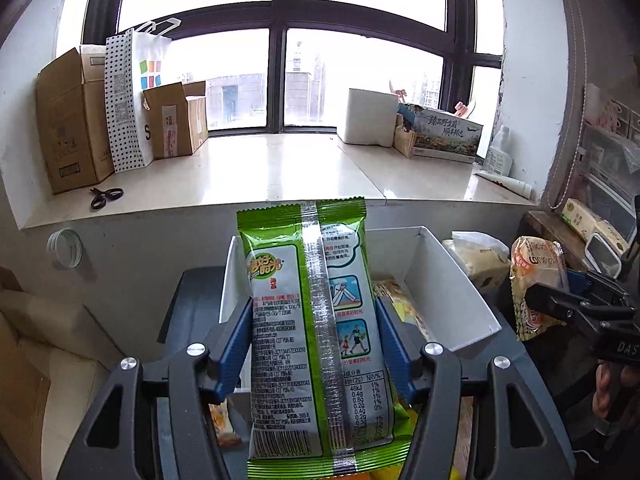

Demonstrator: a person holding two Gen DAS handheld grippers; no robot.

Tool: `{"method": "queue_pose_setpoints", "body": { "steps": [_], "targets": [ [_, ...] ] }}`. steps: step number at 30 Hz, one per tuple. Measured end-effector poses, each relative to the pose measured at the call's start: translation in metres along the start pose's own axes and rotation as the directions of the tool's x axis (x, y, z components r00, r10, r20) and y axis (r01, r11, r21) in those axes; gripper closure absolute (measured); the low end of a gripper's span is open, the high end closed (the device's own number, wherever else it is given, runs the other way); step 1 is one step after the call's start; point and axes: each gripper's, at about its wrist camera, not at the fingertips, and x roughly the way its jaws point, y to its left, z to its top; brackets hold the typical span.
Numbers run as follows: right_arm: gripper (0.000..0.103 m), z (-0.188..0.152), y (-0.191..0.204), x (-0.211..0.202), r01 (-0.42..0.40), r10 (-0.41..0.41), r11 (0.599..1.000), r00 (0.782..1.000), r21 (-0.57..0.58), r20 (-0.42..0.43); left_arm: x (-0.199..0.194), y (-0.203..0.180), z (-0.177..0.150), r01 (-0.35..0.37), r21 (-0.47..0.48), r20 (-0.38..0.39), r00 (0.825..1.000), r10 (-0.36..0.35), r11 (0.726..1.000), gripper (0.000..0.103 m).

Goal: Organize snacks
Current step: 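Drop the green pack and biscuit pack into the white box with both grippers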

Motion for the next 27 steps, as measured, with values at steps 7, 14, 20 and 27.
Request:
{"method": "queue_pose_setpoints", "body": {
  "steps": [7, 14, 20, 27],
  "targets": [
    [0.025, 0.039, -0.001, 0.079, -0.008, 0.002, 0.998, 0.995, -0.065, -0.097, 0.072, 0.006, 0.029, -0.046, 0.043, -0.058, 0.997, 0.048, 0.998, 0.028],
    [0.0, 0.038, -0.016, 0.097, 0.077, -0.08, 0.995, 0.995, -0.055, -0.058, 0.088, 0.019, 0.025, -0.048, 0.009, -0.064, 0.997, 0.048, 0.999, 0.0],
    [0.0, 0.034, -0.021, 0.08, 0.055, -0.055, 0.998, 0.998, -0.007, -0.029, 0.08, 0.028, 0.022, -0.062, -0.01, -0.062, 0.996, 0.061, 0.998, 0.0],
    [0.0, 0.028, -0.007, 0.037, 0.003, -0.002, 1.0, 0.999, -0.002, 0.051, 0.044, 0.025, 0.012, -0.062, 0.012, -0.042, 0.997, 0.062, 0.998, 0.0]
  ]
}}
